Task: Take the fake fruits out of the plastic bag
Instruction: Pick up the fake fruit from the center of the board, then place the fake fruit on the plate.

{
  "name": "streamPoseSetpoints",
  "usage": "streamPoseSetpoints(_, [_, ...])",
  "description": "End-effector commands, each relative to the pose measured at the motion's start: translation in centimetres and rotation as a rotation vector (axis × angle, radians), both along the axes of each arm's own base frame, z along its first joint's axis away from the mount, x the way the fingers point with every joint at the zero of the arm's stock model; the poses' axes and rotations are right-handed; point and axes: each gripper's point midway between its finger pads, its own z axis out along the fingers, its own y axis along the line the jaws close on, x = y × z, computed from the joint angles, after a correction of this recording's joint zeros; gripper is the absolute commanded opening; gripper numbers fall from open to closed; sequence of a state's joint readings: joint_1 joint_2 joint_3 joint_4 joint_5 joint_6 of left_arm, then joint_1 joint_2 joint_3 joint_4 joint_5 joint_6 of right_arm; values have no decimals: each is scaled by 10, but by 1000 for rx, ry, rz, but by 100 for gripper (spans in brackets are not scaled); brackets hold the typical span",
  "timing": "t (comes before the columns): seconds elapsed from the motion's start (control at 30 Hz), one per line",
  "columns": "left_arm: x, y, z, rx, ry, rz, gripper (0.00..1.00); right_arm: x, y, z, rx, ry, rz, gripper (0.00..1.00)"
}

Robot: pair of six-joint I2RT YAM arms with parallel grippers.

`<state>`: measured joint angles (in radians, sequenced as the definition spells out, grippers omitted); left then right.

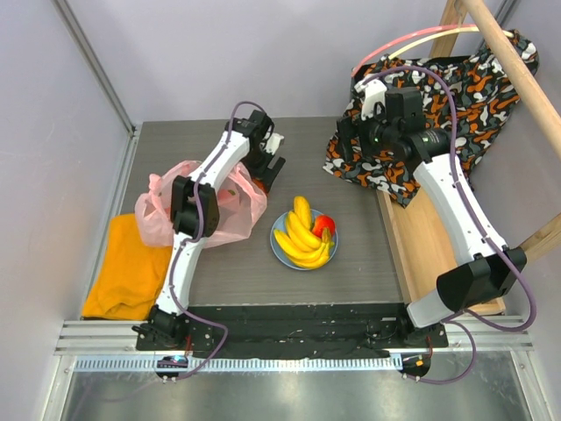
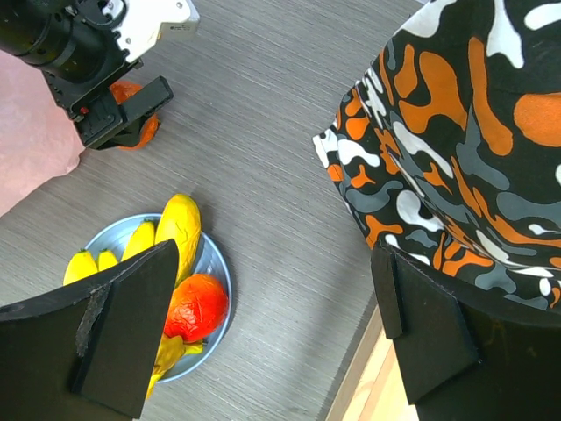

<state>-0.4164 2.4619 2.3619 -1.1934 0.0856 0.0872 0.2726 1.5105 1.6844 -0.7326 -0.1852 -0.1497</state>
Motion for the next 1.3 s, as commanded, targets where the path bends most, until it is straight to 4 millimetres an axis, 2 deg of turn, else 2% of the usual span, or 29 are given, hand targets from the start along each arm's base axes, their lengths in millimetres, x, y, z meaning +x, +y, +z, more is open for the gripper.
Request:
streamPoseSetpoints(0.0, [11, -4, 18, -35, -54, -5, 84, 12, 6, 9, 28, -28, 8, 100])
streamPoseSetpoints(0.03, [10, -5, 18, -43, -50, -11, 71, 13, 7, 10, 30, -31, 9, 100])
streamPoseSetpoints(0.1, [7, -9, 23, -68, -41, -11, 58, 17, 8, 10, 30, -33, 9, 100])
streamPoseSetpoints(0.13, [6, -11, 26, -79, -41, -13, 46, 19, 7, 10, 30, -33, 8, 100])
streamPoseSetpoints(0.17, [4, -13, 34, -96, -46, -15, 42, 20, 8, 14, 32, -42, 8, 100])
streamPoseSetpoints(0.23, [1, -18, 65, -150, -89, -27, 35, 23, 7, 13, 25, -43, 3, 100])
streamPoseSetpoints(0.3, [-4, -27, 94, -223, -121, -49, 33, 25, 5, 14, 16, -48, -5, 100])
streamPoseSetpoints(0.33, [-12, -32, 125, -280, -159, -71, 33, 26, 4, 13, 5, -51, -6, 100])
streamPoseSetpoints(0.4, [-34, -38, 153, -356, -149, -113, 33, 27, 1, 13, -12, -58, -16, 100])
streamPoseSetpoints(0.43, [-55, -45, 183, -442, -151, -166, 33, 28, -1, 12, -22, -62, -17, 100])
streamPoseSetpoints(0.47, [-70, -49, 191, -463, -142, -193, 32, 27, -2, 12, -28, -64, -18, 100])
streamPoseSetpoints(0.5, [-90, -49, 175, -461, -71, -202, 32, 27, -3, 11, -35, -64, -23, 100])
streamPoseSetpoints(0.53, [-110, -52, 191, -503, -93, -248, 32, 27, -4, 12, -39, -67, -22, 100])
streamPoseSetpoints(0.57, [-129, -60, 187, -509, -70, -291, 33, 26, -4, 10, -41, -63, -22, 100])
streamPoseSetpoints(0.6, [-149, -59, 161, -481, 6, -301, 33, 26, -5, 10, -42, -65, -23, 100])
streamPoseSetpoints(0.63, [-160, -63, 159, -476, 0, -331, 32, 26, -5, 10, -46, -65, -26, 100])
streamPoseSetpoints(0.67, [-180, -72, 161, -465, -3, -381, 32, 26, -5, 10, -48, -65, -25, 100])
streamPoseSetpoints(0.73, [-200, -78, 144, -433, 27, -414, 33, 24, -7, 12, -48, -72, -27, 100])
streamPoseSetpoints(0.77, [-213, -86, 143, -417, 22, -444, 33, 24, -7, 11, -49, -68, -27, 100])
streamPoseSetpoints(0.87, [-225, -100, 134, -365, 3, -507, 33, 19, -8, 11, -48, -67, -26, 100])
streamPoseSetpoints(1.13, [-213, -122, 103, -273, 7, -504, 34, 6, -10, 15, -50, -79, -17, 100])
streamPoseSetpoints(1.27, [-210, -130, 95, -273, 31, -500, 36, -3, -14, 12, -57, -77, -14, 100])
